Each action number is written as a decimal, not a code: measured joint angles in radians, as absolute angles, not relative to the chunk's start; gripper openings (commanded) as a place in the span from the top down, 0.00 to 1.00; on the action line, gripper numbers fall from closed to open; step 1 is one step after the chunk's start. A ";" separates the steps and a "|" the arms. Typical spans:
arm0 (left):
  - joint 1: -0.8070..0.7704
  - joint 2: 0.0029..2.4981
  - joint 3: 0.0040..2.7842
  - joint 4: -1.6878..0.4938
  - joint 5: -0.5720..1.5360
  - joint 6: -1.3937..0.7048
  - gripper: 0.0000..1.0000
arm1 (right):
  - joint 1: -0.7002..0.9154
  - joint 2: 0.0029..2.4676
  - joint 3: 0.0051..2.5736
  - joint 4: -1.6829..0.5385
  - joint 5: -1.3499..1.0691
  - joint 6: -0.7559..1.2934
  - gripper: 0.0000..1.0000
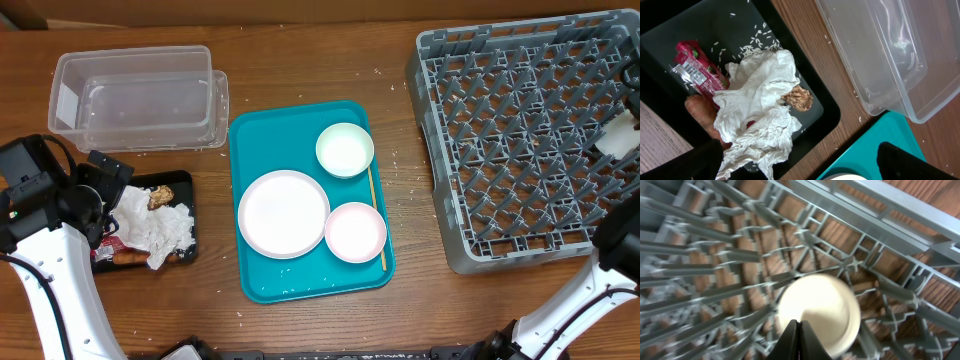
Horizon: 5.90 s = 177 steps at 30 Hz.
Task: Sort waste into correct bins and load items into the dishwasher
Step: 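Lower the white cup into the rack's right corner and release it, then move the right gripper back to the teal tray and grasp the white bowl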
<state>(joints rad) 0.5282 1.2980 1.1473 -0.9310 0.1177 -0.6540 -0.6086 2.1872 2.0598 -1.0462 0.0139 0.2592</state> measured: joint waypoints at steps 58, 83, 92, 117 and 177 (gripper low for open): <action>0.528 1.298 1.147 -0.931 0.118 -0.656 0.00 | -0.608 2.191 2.071 -1.127 0.097 0.278 0.92; 0.528 1.298 1.147 -0.931 0.118 -0.656 0.00 | -0.609 2.197 2.167 -1.151 0.081 0.333 0.89; 0.528 1.298 1.147 -0.931 0.118 -0.656 0.00 | -0.609 2.197 2.167 -1.046 0.081 0.325 0.93; 0.528 1.298 1.147 -0.931 0.118 -0.656 0.00 | -0.609 2.231 2.166 -1.130 0.081 0.307 0.93; 0.528 1.298 1.147 -0.931 0.118 -0.656 0.00 | -0.156 1.986 2.173 -1.299 -0.495 0.169 0.05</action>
<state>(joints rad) 0.5282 1.2980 1.1473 -0.9310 0.1181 -0.6559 -0.1558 1.9862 2.1727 -1.2987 -0.4950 0.1688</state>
